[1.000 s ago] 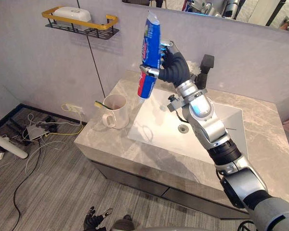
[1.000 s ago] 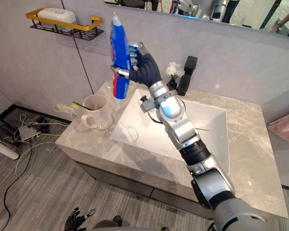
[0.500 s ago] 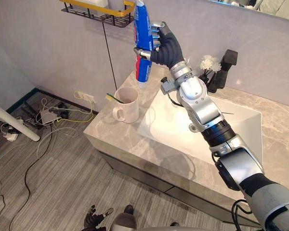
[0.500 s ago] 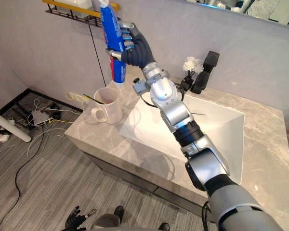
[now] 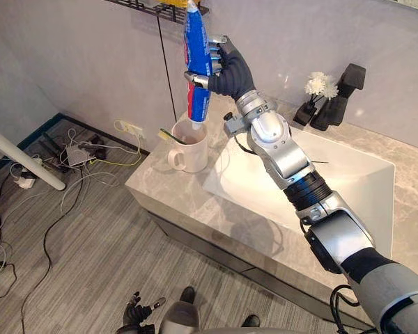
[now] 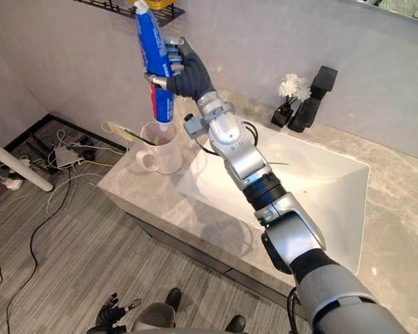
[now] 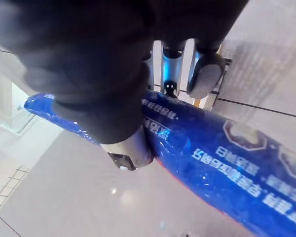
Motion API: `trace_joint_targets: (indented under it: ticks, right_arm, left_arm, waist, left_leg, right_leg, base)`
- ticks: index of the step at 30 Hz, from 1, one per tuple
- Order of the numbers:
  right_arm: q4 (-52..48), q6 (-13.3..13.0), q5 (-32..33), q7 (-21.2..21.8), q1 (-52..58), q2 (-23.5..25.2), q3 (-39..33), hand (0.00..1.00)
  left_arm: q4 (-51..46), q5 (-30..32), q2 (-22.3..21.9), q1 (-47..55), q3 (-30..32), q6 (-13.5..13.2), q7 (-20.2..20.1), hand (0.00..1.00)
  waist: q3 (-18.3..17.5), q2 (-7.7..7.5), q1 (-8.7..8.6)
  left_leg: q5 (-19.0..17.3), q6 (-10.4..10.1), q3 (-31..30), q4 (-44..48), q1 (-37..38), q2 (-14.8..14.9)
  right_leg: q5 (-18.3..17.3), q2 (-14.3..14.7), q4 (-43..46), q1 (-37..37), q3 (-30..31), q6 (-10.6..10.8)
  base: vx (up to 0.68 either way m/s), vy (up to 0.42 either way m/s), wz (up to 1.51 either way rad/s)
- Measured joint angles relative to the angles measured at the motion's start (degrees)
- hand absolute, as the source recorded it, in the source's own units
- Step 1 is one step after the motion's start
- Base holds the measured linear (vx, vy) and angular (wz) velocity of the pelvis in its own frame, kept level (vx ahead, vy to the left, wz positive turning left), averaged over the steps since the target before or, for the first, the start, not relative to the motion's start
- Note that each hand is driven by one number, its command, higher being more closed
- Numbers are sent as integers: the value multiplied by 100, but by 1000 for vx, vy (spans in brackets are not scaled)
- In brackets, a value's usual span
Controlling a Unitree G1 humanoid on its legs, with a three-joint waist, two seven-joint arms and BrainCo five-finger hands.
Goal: Organize washtable
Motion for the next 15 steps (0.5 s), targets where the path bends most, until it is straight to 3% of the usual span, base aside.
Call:
trace_joint_targets:
  ticks: [15]
  right_arm:
    - [19,15,-24,120,562,143,215,100]
  left_arm:
    - [-22,0,3,2,-71,-3,105,0]
  waist:
    - [20,29,11]
  left_leg:
    - [0,0,0,5,24,4]
  right_leg:
    - [-45,-7,61,4,1,1]
  base:
    - [0,0,0]
